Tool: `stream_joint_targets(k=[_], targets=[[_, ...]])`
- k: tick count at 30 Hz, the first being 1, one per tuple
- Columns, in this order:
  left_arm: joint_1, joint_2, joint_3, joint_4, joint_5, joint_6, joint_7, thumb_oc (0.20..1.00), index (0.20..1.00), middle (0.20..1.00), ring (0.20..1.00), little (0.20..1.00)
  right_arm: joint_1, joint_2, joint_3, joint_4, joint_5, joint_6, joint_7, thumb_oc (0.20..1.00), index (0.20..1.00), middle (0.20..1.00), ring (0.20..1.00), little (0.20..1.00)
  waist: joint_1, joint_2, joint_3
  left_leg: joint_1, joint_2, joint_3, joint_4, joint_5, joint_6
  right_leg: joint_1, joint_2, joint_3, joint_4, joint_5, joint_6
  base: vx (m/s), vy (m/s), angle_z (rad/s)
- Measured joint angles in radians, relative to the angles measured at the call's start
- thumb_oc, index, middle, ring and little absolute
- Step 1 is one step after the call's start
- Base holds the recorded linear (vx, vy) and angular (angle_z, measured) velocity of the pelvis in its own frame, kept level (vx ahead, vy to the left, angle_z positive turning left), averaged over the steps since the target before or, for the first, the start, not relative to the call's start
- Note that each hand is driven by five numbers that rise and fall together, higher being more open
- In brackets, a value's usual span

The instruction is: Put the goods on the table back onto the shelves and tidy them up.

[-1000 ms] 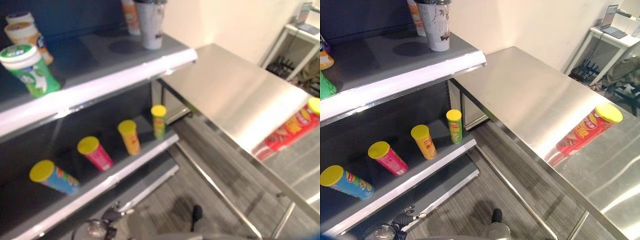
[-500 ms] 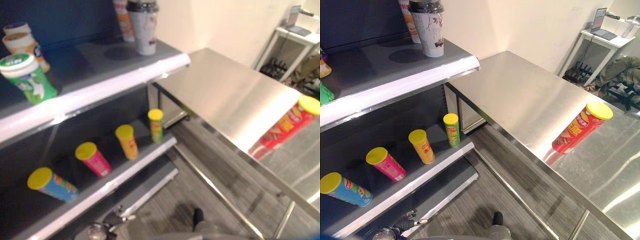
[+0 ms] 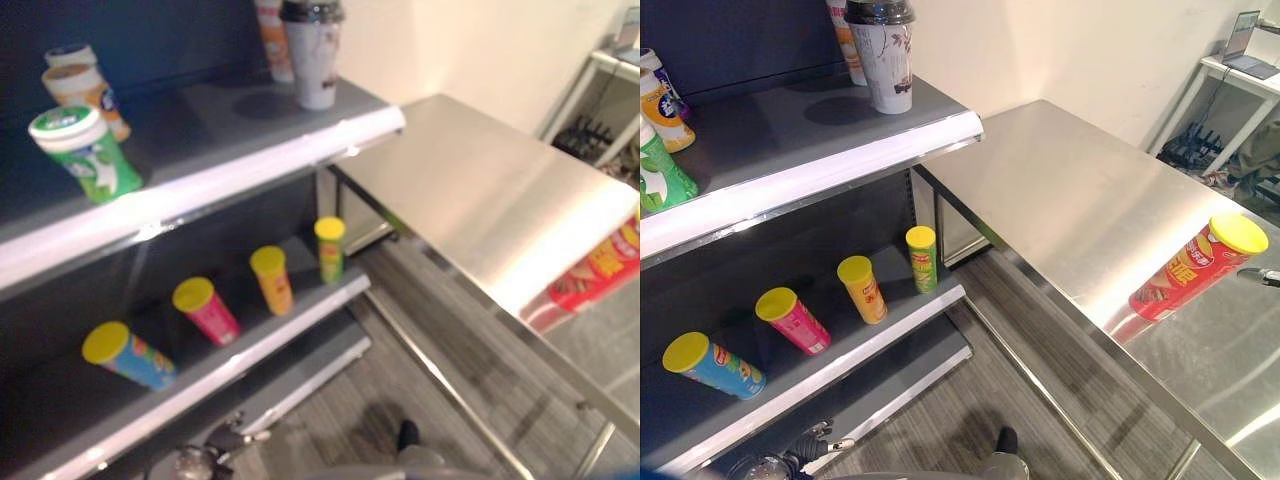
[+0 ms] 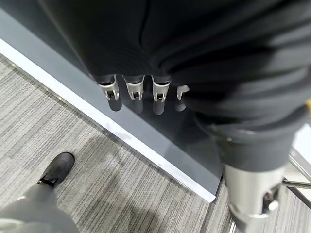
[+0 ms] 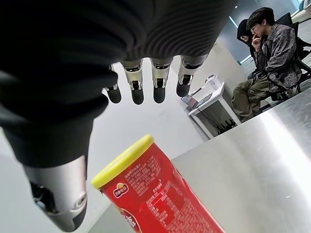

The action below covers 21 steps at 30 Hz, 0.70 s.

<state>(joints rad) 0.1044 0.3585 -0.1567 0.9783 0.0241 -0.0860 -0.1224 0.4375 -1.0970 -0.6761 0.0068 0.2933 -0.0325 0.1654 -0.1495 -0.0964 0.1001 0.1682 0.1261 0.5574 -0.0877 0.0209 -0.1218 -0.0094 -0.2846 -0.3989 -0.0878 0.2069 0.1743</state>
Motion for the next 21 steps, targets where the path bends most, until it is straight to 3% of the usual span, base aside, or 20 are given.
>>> stream_joint_targets(k=[21], targets=[[-0.008,-0.003,-0.001,-0.025,0.000,0.005,0.002,1.000,1.000,1.000,1.000,1.000,-0.203,0.077,0.163,0.123,-0.038,0.025,-0.065,1.000,1.000,1.000,1.000,1.000,0.032,0.018,0.020,-0.009,0.004,-0.002,0.000,-0.001,0.001,-0.006,0.005,-0.006,0.000,0.001,0.000,0.00,-0.002,0.00]])
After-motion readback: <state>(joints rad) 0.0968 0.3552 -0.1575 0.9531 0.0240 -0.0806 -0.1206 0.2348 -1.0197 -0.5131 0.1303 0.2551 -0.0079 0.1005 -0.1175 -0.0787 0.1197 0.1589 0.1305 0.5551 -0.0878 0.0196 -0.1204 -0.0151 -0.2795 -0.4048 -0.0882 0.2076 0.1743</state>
